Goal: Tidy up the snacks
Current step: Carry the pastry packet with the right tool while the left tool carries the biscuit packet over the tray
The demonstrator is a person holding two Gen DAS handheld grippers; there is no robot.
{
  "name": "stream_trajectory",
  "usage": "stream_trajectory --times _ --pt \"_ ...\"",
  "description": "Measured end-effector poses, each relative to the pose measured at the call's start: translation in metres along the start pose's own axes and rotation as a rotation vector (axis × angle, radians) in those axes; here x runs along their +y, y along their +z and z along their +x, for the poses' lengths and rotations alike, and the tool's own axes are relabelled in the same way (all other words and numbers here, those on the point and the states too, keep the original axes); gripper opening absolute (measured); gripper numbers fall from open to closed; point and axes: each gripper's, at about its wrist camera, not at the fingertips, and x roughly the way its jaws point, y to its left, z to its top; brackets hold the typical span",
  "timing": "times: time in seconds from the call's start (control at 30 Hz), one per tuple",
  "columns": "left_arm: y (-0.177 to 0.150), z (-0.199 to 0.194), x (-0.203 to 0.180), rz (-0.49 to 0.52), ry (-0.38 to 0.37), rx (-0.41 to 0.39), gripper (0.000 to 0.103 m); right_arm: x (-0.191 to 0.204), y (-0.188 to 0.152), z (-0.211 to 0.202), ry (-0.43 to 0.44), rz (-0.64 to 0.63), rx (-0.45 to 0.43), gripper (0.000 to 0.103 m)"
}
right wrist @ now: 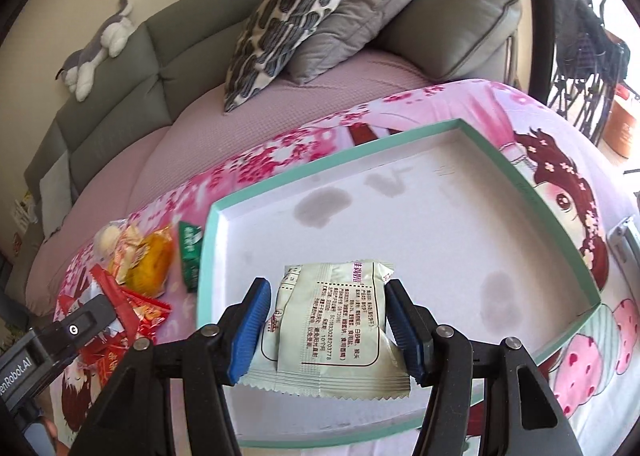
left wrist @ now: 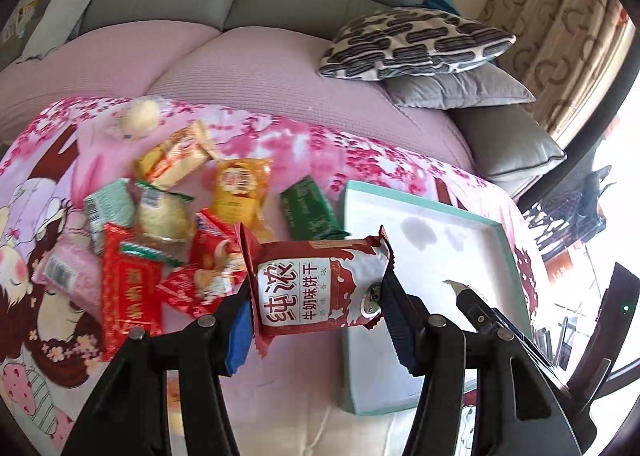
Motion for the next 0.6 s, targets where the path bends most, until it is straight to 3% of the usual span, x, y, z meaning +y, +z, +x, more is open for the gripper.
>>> stream_trajectory --times 0.13,0.27,0.6 --pt "0.005 0.028 -0.032 0.058 -0.044 0.033 0.059 -0.021 0.009 0.005 -0.072 0.002 -0.060 0.062" --pt "0.007 0.056 -0.054 0.108 -0.057 0.058 0.059 -0.032 0.014 0.015 -0.084 -0.014 -0.096 0.062" --pt "0.014 0.100 -0.068 0.135 -0.059 0.114 0.060 -0.031 0.012 0.039 -0.122 -0.047 -0.061 0.062"
